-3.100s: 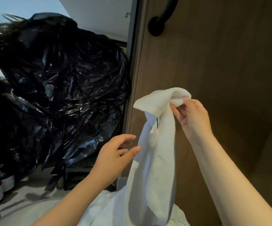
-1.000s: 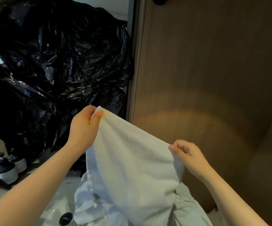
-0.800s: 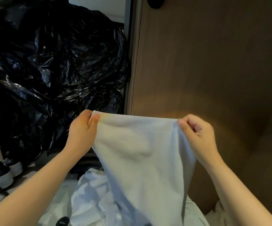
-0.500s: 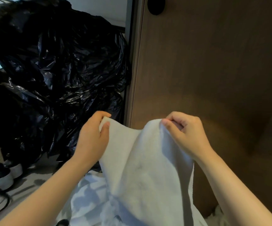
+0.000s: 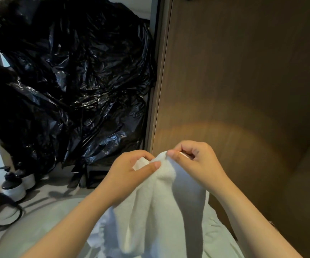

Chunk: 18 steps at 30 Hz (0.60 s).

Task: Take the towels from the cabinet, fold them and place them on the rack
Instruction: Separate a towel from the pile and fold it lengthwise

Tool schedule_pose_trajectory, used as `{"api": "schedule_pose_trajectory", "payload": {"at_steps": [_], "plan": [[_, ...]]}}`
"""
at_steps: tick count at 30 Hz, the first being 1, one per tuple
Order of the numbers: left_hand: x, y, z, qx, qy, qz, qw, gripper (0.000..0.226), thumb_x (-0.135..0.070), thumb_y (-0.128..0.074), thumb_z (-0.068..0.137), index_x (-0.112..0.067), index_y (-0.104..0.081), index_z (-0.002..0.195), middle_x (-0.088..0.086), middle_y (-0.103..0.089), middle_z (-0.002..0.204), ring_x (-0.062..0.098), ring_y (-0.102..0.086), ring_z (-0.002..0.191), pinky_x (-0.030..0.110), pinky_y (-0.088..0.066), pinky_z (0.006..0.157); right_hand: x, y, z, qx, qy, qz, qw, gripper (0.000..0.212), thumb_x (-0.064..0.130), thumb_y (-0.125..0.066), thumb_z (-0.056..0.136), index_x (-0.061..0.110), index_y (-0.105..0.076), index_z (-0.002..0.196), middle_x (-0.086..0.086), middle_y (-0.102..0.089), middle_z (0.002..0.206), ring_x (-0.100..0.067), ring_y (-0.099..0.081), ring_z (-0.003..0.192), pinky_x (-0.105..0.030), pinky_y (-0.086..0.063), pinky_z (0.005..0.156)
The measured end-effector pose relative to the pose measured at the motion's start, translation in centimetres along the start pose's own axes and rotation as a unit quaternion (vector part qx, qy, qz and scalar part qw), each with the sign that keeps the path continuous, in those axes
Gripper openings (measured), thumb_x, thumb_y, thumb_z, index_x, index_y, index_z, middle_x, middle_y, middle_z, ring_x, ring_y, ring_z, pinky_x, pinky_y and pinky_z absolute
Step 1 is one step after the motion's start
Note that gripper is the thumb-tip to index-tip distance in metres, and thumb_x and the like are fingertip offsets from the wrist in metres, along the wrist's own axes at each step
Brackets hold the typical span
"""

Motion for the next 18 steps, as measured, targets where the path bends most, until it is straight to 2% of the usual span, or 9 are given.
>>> {"api": "schedule_pose_trajectory", "payload": {"at_steps": [2, 6, 11, 15, 18], "plan": [[0.2, 0.3, 0.1, -0.026, 0.005, 0.007, 1.000, 0.011, -0.035, -0.065, 0.087, -0.030, -0.067, 0.078, -0.011, -0.067, 0.082, 0.005, -0.059, 0.077, 0.010, -0.041, 0.065, -0.5, 0.2, -0.1, 0.017, -0.019, 0.014, 1.000, 0.021, 0.033, -0.069, 0.089, 0.025, -0.070, 0.070, 0.012, -0.062, 0.064, -0.007, -0.059, 0.065, -0.013, -0.045, 0.058], [0.5, 1.6, 0.6, -0.108, 0.028, -0.003, 0.994, 0.013, -0.031, -0.066, 0.087, -0.028, -0.065, 0.074, -0.013, -0.065, 0.081, 0.002, -0.056, 0.076, 0.007, -0.039, 0.063, -1.6, 0.6, -0.9, 0.041, -0.060, 0.035, 0.997, 0.042, 0.048, -0.062, 0.090, 0.021, -0.060, 0.058, 0.007, -0.051, 0.056, -0.004, -0.049, 0.055, -0.011, -0.041, 0.056], [2.1, 4.2, 1.0, -0.163, 0.072, 0.029, 0.984, 0.013, -0.033, -0.065, 0.088, -0.031, -0.064, 0.075, -0.016, -0.065, 0.078, -0.004, -0.056, 0.076, 0.022, -0.037, 0.063, -3.6, 1.8, -2.7, 0.048, -0.114, 0.041, 0.992, 0.042, 0.051, -0.058, 0.086, 0.029, -0.056, 0.050, 0.010, -0.050, 0.052, -0.004, -0.050, 0.051, -0.010, -0.038, 0.051], [3.8, 4.8, 1.0, -0.146, 0.097, 0.052, 0.983, 0.013, -0.037, -0.064, 0.087, -0.031, -0.064, 0.075, -0.007, -0.066, 0.077, 0.006, -0.058, 0.077, 0.025, -0.039, 0.063, -3.2, 3.6, -2.6, 0.065, -0.073, 0.052, 0.994, 0.030, 0.038, -0.062, 0.085, 0.018, -0.064, 0.064, 0.004, -0.058, 0.061, -0.008, -0.058, 0.058, -0.015, -0.045, 0.056], [4.5, 4.3, 0.8, -0.134, 0.093, 0.085, 0.983, 0.014, -0.039, -0.062, 0.088, -0.033, -0.061, 0.076, -0.007, -0.065, 0.076, 0.008, -0.058, 0.077, 0.026, -0.040, 0.061, -1.8, 5.1, -1.3, 0.022, 0.004, -0.033, 0.999, 0.021, 0.024, -0.068, 0.090, 0.021, -0.066, 0.069, 0.006, -0.062, 0.064, -0.011, -0.060, 0.062, -0.017, -0.044, 0.057]]}}
Point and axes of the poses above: each hand's wrist, its own z-axis towards the middle knuckle, its own y-axis out of the back of the hand, x = y × z, the point moved 1 cm from there along z, towards the middle knuckle
